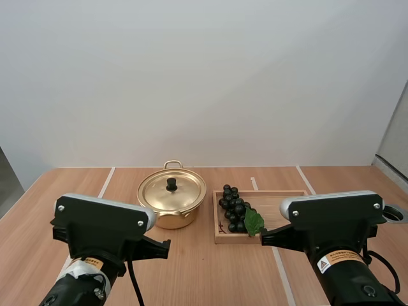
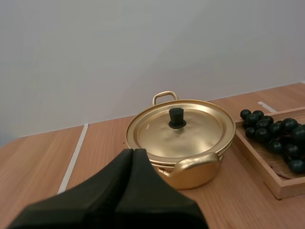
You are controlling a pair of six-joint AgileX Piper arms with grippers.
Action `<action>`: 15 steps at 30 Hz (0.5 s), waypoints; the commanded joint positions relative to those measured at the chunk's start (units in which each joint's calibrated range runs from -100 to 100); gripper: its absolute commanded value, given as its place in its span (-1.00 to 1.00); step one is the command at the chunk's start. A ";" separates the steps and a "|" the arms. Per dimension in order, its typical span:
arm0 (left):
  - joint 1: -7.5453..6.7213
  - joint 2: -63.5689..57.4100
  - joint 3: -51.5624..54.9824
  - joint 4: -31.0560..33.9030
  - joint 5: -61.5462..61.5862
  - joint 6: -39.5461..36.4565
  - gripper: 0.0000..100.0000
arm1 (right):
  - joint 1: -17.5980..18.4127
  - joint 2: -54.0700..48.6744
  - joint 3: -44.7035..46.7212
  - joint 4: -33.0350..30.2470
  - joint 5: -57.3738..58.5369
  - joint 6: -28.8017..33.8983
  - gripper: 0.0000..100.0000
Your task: Open the pot, put the pineapple inside, and close it
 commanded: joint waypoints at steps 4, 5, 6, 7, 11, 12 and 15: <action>-0.21 -0.27 0.76 0.68 1.38 -2.28 -0.99 | -0.64 -0.34 0.17 -0.81 2.34 -0.25 -1.00; -0.60 -0.27 0.76 1.20 1.96 -3.08 -0.99 | -1.04 -0.34 0.17 -0.81 3.80 -0.25 -1.00; -0.92 -0.27 0.76 2.00 1.95 -3.99 -0.99 | -1.43 -0.34 0.17 -0.81 4.75 -0.25 -1.00; -1.32 -0.27 0.76 3.16 1.59 -5.35 -0.99 | -1.86 -0.34 0.17 -0.81 5.74 -0.25 -1.00; -2.66 -0.27 0.76 9.68 0.79 -13.43 -0.99 | -3.31 -0.34 0.17 1.69 7.71 -0.25 -1.00; -2.87 -0.27 0.76 11.70 0.59 -16.46 -0.99 | -3.48 -0.34 0.17 2.52 9.24 -0.25 -1.00; -3.06 -0.27 0.76 17.81 0.21 -22.70 -0.99 | -3.66 -0.34 0.17 4.86 16.48 -0.25 -1.00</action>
